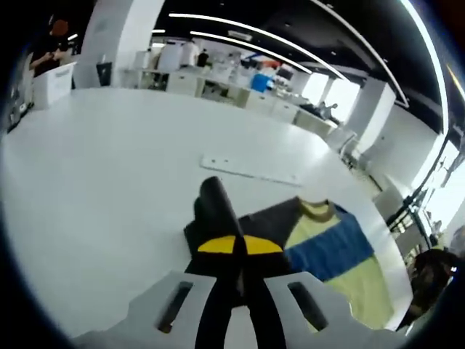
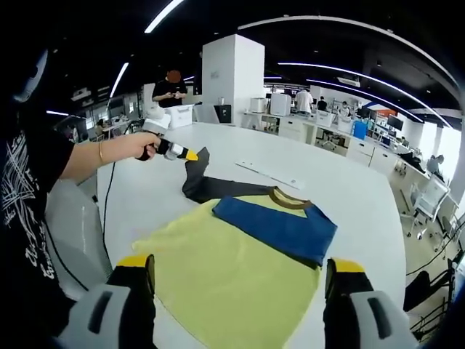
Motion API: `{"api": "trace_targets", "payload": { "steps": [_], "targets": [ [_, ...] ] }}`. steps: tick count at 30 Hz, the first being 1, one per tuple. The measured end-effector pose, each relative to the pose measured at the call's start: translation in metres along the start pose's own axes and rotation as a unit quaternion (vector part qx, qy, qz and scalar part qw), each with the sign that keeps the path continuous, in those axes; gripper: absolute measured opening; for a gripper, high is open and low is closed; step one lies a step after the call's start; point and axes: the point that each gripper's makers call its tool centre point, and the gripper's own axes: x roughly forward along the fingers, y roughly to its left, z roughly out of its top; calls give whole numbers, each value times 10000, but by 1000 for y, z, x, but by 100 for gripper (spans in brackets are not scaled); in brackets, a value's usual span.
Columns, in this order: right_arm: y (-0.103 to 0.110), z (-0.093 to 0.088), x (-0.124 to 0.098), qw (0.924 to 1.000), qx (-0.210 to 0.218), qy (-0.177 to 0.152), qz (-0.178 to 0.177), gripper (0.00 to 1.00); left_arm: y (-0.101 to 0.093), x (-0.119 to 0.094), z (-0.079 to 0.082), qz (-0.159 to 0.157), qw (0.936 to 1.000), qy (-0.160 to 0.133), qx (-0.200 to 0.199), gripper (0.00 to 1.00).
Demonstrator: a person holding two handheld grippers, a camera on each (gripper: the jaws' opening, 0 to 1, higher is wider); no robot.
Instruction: Fold the garment on the visible template until the final outline fits inside the template.
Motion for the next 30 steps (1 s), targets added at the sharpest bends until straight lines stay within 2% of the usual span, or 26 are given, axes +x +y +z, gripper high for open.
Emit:
{"api": "trace_targets", "payload": {
  "steps": [16, 30],
  "targets": [
    [-4, -7, -5, 10000, 50, -4, -46, 98, -69, 13, 18, -558, 9983, -91, 158, 0],
    [-4, -13, -7, 9999, 78, 19, -66, 97, -122, 26, 12, -963, 9940, 36, 511, 0]
  ]
}}
